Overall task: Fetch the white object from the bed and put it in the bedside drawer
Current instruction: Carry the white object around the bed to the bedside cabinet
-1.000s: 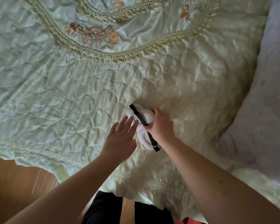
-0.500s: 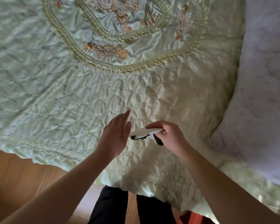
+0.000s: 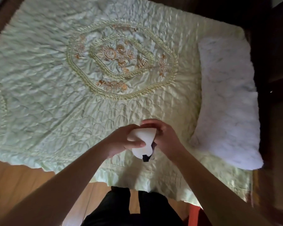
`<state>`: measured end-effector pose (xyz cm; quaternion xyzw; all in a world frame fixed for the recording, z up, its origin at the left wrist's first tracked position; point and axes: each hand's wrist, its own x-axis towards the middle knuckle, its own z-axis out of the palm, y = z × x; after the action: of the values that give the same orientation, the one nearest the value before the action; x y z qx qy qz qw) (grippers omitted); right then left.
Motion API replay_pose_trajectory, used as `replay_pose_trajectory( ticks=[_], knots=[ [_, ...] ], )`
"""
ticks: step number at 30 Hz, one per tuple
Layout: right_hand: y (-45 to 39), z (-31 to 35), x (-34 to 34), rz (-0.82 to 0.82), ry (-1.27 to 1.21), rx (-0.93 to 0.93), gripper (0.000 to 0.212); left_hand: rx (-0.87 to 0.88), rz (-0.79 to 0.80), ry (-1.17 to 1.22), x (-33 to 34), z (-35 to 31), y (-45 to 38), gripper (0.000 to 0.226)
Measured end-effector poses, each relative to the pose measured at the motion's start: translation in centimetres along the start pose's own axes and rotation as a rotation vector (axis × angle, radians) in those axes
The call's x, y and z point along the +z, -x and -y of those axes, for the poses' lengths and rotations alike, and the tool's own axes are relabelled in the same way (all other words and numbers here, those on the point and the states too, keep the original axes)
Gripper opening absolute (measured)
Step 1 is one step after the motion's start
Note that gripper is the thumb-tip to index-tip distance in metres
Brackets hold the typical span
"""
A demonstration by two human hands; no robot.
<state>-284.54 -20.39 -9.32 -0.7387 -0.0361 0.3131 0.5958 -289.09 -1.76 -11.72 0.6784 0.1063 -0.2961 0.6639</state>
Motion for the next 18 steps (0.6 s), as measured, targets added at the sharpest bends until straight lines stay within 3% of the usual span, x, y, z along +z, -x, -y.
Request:
replay_pose_trajectory(
  ticks=[4,7,9,13,18],
  knots=[
    [2.0,2.9,0.2,0.065,0.027,0.032,0.053,0.022,-0.068,0.042,-0.9,-1.7,2.6,0.042],
    [3.7,4.5,0.7,0.176,-0.174,0.118,0.042,0.043,-0.172,0.12,-1.7,-2.4,4.2,0.046],
    [4.8,5.3,1.5,0.21,-0.235,0.136,0.049,0.072,-0.197,0.175,-1.9,-2.8,5.1,0.047],
    [5.9,6.6,3.9,-0.016,0.016,0.028,0.066,0.138,-0.19,0.156,-1.8,-4.1,6.3,0.052],
    [6.4,7.4,4.4,-0.242,0.28,-0.2,0.04,0.065,-0.084,0.298,-2.4,-5.1,7.4,0.055]
  ],
)
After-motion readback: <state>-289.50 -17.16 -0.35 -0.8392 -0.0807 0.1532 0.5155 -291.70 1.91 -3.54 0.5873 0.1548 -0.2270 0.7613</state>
